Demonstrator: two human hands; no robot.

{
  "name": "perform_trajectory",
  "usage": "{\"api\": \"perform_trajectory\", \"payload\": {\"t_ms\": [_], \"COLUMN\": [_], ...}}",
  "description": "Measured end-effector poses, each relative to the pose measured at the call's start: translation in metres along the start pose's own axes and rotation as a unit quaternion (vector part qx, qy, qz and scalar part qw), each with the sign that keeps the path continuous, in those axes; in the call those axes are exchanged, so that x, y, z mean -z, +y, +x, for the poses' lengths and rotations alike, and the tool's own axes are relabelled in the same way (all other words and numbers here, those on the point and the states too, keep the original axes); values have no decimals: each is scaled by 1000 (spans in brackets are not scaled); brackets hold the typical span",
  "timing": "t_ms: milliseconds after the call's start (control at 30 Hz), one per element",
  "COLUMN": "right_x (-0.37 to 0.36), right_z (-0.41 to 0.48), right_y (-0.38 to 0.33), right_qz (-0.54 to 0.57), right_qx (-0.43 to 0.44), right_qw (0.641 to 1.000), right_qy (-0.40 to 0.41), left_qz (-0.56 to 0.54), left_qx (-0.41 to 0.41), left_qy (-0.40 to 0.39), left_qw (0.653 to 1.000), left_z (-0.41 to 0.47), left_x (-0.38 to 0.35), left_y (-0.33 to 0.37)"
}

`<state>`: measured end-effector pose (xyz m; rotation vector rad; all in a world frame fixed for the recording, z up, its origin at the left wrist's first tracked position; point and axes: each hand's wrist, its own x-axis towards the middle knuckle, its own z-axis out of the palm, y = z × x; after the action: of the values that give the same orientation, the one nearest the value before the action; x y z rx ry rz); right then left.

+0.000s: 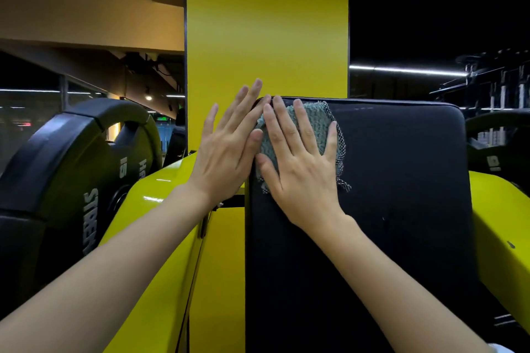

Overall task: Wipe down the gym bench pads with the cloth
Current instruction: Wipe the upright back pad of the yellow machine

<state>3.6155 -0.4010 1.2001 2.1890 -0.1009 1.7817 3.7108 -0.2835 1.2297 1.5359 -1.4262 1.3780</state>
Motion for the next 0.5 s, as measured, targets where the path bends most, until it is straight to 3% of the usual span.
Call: {"api": "perform_trajectory", "payload": {"t_ms": [200,367,500], "right_x": [4,13,10], "right_z": [1,-3,3], "right_y": [24,50,31], "right_qz": [-9,21,47], "right_qx": [-20,-140,-207], "right_qw": [1000,989,976], "right_qy": [11,33,45], "left_qz": [54,97,94], "left_qx": [-14,-20,-20], "left_qy": [-60,-93,-123], "left_qw": [997,991,988], "left_z": [0,3,4], "left_x": [4,8,12], "left_y": [-1,-3,-1]}}
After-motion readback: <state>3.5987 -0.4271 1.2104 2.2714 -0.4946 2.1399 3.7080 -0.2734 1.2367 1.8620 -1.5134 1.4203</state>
